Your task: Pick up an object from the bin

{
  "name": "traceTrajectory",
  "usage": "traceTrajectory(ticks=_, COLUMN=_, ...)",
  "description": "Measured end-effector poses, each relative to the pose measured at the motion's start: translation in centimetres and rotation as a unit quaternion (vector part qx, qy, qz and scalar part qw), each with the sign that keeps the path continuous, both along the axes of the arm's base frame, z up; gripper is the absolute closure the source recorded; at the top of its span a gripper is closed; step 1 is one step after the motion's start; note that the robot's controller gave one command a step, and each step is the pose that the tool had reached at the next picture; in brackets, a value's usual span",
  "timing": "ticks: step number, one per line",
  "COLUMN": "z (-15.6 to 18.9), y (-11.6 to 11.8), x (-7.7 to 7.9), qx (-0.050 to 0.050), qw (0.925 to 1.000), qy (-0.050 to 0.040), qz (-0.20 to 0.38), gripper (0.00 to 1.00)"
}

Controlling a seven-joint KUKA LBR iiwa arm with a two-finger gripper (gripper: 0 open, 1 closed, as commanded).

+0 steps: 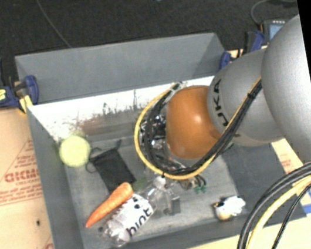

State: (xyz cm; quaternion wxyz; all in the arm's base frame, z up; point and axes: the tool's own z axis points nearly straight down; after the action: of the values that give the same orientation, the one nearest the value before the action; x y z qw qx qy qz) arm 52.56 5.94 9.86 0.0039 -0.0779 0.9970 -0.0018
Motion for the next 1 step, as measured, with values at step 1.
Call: traceTrajectory(ticks=1, z=-2.83, y=0.24, x=-0.78, qx=0.0, qw=0.9994, qy=0.0, qz=-0.034, gripper=1.0)
